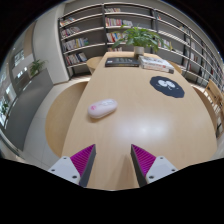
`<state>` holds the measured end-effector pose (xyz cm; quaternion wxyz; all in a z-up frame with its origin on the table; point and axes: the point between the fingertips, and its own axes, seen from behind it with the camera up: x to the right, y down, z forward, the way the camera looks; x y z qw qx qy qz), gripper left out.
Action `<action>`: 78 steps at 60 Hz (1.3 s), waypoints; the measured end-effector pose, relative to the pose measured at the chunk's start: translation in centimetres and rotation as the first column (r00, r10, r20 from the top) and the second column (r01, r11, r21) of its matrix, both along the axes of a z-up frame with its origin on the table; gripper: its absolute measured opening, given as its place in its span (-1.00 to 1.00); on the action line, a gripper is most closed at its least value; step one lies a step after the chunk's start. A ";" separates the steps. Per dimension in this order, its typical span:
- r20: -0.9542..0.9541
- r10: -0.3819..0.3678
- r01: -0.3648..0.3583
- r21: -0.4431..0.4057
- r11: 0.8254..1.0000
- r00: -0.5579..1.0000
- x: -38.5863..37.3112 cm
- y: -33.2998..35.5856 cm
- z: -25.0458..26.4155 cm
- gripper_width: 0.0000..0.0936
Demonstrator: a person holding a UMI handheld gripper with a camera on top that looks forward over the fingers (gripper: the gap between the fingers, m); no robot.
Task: Arrange mouse
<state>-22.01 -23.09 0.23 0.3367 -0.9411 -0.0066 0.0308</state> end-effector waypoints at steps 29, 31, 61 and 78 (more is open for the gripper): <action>-0.003 0.022 -0.022 -0.002 1.000 1.000 -7.1 15.4 -1.7 0.48; -0.012 0.034 -0.034 0.001 0.999 0.999 -7.4 16.5 -1.8 0.48; 0.028 0.118 -0.114 -0.097 0.989 0.993 -7.3 18.0 -2.0 -0.34; 0.062 0.124 -0.137 0.276 0.951 0.990 1.2 29.5 20.1 -0.34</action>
